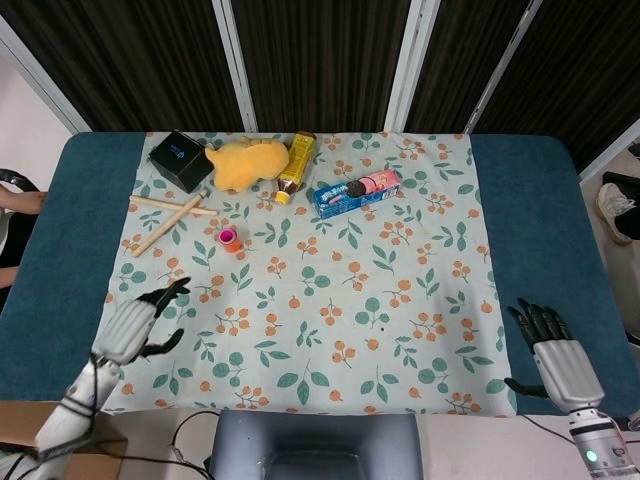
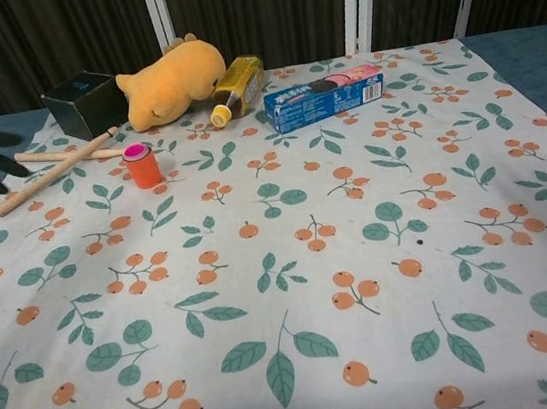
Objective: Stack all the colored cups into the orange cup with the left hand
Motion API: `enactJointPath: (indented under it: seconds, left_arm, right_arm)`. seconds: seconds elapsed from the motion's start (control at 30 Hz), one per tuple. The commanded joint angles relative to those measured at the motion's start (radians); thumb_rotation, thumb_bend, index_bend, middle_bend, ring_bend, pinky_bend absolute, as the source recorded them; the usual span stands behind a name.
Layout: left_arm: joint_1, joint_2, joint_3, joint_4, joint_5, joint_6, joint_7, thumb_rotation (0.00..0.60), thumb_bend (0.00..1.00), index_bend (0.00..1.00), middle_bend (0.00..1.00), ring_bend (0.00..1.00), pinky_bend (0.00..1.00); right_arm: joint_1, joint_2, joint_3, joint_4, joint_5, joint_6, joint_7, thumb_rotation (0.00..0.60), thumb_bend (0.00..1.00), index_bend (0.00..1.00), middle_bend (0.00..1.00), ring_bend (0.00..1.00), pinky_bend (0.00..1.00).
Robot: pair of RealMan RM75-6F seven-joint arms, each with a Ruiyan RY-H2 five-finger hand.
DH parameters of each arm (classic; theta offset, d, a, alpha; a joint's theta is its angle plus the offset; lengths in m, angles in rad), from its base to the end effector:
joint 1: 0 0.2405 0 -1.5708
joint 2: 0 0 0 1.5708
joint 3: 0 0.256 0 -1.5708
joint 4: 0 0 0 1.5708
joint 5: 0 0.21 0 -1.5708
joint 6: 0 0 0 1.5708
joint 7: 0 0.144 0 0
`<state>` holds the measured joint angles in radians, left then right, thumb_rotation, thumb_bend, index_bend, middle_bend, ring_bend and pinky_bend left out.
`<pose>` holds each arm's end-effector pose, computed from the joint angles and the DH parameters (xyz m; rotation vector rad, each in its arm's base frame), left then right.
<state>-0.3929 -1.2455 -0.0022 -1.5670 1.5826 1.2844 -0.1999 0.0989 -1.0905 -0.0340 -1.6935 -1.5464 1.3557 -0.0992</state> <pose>-0.2443 0.2514 0.0848 -1.7158 -1.0741 -1.1735 -0.3020 -0.1630 0.1304 1.5774 -0.9892 0.7693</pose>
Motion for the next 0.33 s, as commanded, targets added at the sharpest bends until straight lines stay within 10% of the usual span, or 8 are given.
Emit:
enactJointPath:
  seconds: [0.03,0.33]
  left_arm:
    - [0.239,0.079,0.175,0.055,0.147,0.265,0.002,0.600,0.39,0.00,0.01,0.00,0.08]
    - [0.247,0.088,0.161,0.091,0.143,0.261,-0.018,0.600,0.39,0.00,0.00,0.00,0.07]
  right_arm:
    - [-0.001,-0.008,-0.008,-0.004,-0.015,0.002,-0.013,0.600,0.13,0.00,0.00,0.00,0.00]
    - [-0.006,-0.026,-0.022,0.002,-0.046,0.013,-0.031,0.600,0.13,0.00,0.00,0.00,0.00]
